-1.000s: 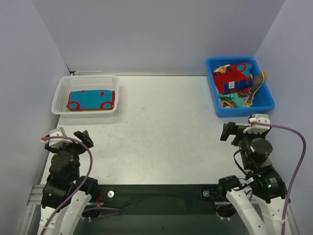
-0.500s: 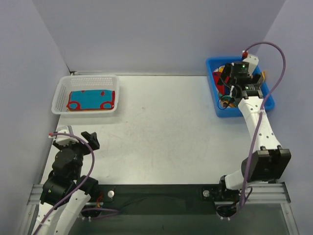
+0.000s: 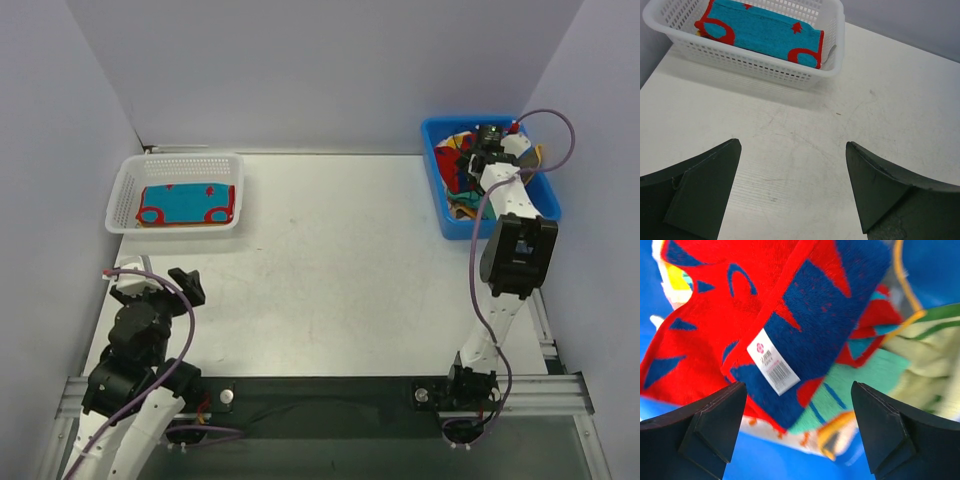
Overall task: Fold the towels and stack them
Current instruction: Grab crumpled towel, then move the towel to the center of the board
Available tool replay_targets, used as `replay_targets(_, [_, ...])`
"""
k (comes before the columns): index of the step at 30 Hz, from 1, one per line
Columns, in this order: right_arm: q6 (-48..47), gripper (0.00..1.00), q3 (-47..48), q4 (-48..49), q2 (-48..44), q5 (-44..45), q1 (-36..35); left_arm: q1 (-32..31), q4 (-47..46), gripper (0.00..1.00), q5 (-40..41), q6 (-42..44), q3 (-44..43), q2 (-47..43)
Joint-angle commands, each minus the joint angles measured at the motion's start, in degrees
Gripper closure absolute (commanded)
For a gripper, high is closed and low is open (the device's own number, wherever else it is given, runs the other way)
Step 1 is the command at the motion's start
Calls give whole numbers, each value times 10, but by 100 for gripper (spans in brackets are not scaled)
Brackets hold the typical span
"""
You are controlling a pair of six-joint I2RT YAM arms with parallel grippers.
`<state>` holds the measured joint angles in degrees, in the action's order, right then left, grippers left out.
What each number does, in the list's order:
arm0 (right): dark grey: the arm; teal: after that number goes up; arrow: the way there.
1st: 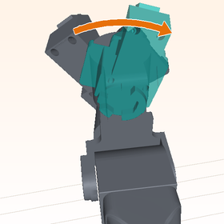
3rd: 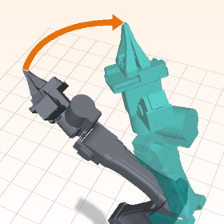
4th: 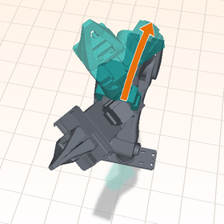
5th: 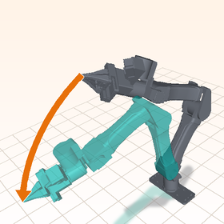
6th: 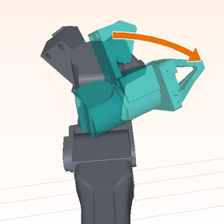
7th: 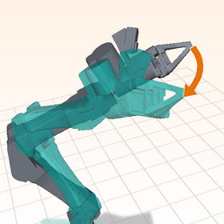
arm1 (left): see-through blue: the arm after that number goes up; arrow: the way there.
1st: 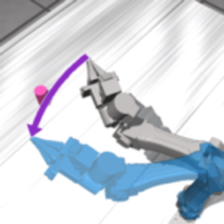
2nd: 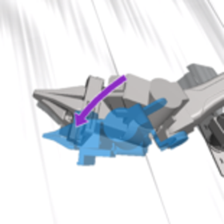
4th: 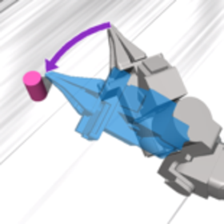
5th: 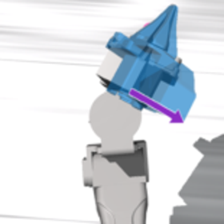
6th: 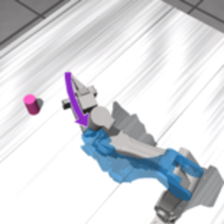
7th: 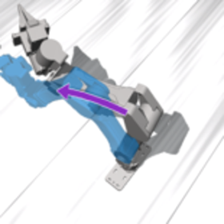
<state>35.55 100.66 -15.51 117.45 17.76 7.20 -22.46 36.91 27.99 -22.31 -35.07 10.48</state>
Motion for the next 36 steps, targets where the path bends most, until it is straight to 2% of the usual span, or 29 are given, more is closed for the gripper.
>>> replay_targets(1, [63, 13, 23, 47, 16, 7, 2, -1, -13, 3, -8, 1, -5, 15])
replay_targets(7, [66, 30, 17, 83, 25, -9, 2, -1, -14, 3, -8, 1, -6, 18])
replay_targets(10, [60, 43, 16, 95, 19, -15, 1, -1, -14, 2, -7, 1, -6, 16])
replay_targets(11, [57, 50, 16, 101, 17, -17, 0, -1, -14, 3, -7, 2, -6, 16])
replay_targets(13, [47, 57, 19, 108, 18, -23, 0, -1, -14, 3, -7, 2, -5, 14])
replay_targets(14, [46, 67, 22, 108, 22, -26, 1, -1, -14, 3, -7, 2, -6, 14])
replay_targets(16, [39, 80, 30, 108, 26, -31, 0, -1, -13, 3, -7, 2, -5, 13])
replay_targets(17, [37, 93, 32, 108, 25, -33, 0, -1, -13, 3, -7, 2, -6, 11])
replay_targets(18, [33, 99, 33, 110, 23, -32, -3, -1, -13, 3, -7, 3, -6, 11])
replay_targets(24, [-11, 100, 67, 135, -26, -11, -32, -1, -13, 3, -7, 2, -6, 6])
replay_targets(28, [-52, 100, 140, 148, -59, -6, -62, -1, -13, 3, -7, 2, -5, 1])
replay_targets(33, [-75, 100, 221, 170, -83, -61, -111, -1, -11, 2, -8, 2, -5, -13])
replay_targets(36, [-58, 100, 236, 188, -101, -118, -139, -2, -10, 3, -14, -1, -5, -17])
